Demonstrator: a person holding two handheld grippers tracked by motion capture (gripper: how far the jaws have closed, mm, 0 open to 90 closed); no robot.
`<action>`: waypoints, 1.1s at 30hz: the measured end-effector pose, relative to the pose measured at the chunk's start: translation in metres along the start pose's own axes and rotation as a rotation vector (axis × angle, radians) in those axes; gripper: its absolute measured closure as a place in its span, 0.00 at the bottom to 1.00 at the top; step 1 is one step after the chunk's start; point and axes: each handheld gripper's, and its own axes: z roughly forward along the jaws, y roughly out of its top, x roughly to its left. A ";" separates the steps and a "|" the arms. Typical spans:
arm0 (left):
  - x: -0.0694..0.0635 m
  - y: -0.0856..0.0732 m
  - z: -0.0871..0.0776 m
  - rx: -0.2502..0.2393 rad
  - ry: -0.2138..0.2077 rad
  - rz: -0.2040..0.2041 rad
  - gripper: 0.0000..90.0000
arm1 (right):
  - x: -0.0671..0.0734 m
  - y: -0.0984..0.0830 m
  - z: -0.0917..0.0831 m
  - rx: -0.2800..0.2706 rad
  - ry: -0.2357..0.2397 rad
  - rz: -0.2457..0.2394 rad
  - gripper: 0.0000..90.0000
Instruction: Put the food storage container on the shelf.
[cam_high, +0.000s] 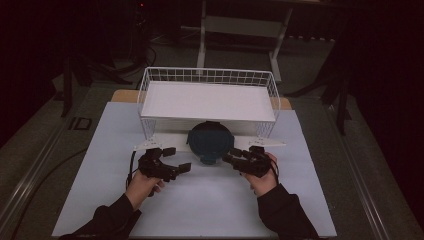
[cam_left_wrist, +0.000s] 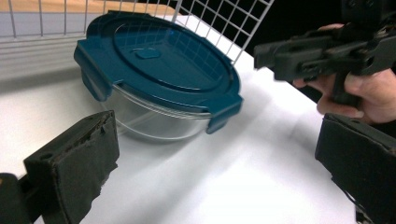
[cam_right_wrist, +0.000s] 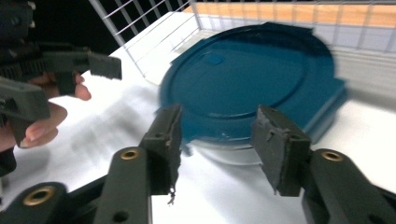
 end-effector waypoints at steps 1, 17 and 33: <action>-0.003 0.000 -0.003 0.005 0.004 0.008 0.00 | 0.003 -0.001 0.001 0.005 0.006 0.004 0.62; -0.025 -0.017 -0.026 0.021 0.012 0.072 0.00 | 0.034 -0.016 0.026 0.073 0.048 -0.003 0.93; -0.032 -0.033 -0.029 0.015 0.010 0.077 0.00 | 0.039 -0.018 0.047 0.128 0.015 -0.024 1.00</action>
